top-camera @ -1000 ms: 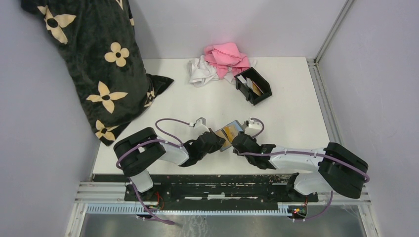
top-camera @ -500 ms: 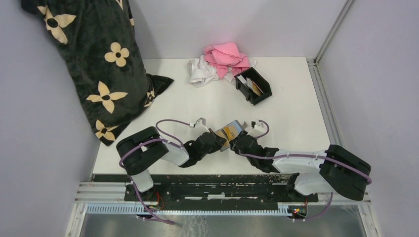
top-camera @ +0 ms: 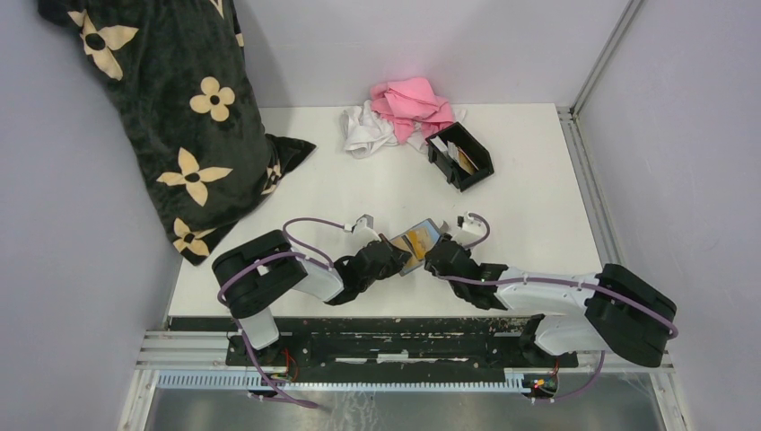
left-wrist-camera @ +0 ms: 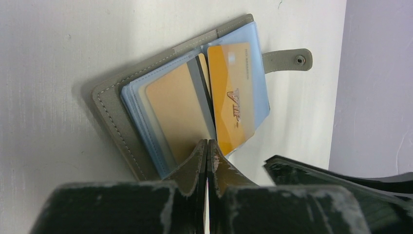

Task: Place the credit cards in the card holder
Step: Insert the credit card into the card holder.

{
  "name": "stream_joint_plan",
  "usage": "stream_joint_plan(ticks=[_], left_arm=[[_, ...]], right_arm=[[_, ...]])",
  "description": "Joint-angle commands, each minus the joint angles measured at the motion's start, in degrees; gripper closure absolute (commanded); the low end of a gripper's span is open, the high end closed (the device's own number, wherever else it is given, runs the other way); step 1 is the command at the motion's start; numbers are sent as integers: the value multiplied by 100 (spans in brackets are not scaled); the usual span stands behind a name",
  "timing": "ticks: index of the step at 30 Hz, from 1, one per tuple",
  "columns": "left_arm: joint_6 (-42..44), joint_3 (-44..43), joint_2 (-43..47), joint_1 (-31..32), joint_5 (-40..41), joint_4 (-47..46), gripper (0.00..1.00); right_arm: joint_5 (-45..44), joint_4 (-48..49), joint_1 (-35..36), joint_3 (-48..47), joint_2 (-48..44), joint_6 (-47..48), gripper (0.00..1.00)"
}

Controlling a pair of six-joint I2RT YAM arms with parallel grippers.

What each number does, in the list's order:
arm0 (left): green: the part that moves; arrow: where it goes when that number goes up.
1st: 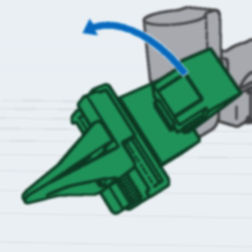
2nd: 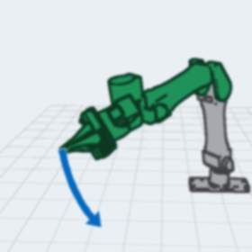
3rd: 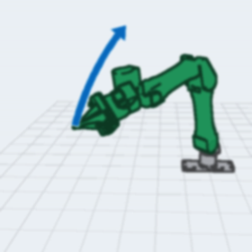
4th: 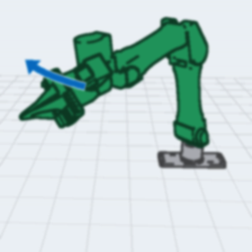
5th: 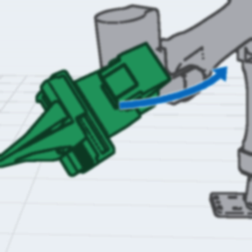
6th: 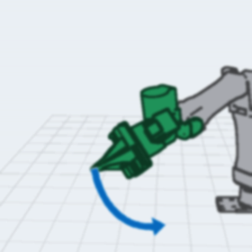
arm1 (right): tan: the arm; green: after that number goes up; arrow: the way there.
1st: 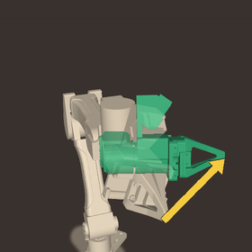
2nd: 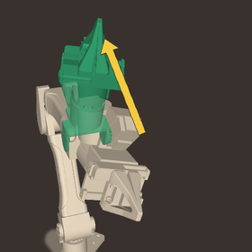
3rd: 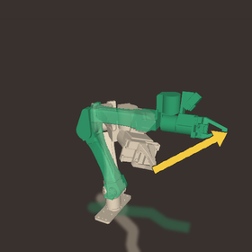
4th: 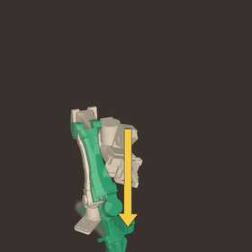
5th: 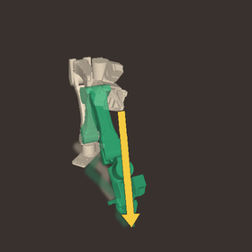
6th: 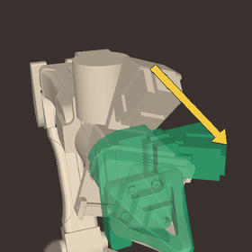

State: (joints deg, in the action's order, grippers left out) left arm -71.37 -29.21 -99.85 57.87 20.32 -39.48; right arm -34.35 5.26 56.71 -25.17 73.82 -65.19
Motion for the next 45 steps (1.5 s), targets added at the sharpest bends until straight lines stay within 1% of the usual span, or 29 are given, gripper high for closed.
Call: stream_joint_plan(ticks=[1,3,6,12,18,24,31,45], left_arm=[[276,172,-364,-11,-203,1369,97],[342,128,-339,-11,-187,1472,97],[375,100,-308,-11,-168,1540,97],[421,56,-298,-3,-194,1553,97],[524,-54,-329,-3,-200,1651,97],[521,-94,-380,21,-211,1664,97],[543,-243,-512,56,-263,1672,97],[449,-401,-713,170,-252,1627,97]], right_arm=[[-842,-982,-36,-514,-455,560,62],[-1010,-1185,-126,-587,-603,747,62],[-968,-1357,-372,-674,-651,1033,62],[-210,-1144,-1118,-785,-256,1476,62],[322,-758,-1593,-862,246,1667,64],[622,-529,-1785,-969,670,1782,64],[869,-362,-1823,-942,953,1765,65],[1157,-28,-1821,-442,913,1501,67]])
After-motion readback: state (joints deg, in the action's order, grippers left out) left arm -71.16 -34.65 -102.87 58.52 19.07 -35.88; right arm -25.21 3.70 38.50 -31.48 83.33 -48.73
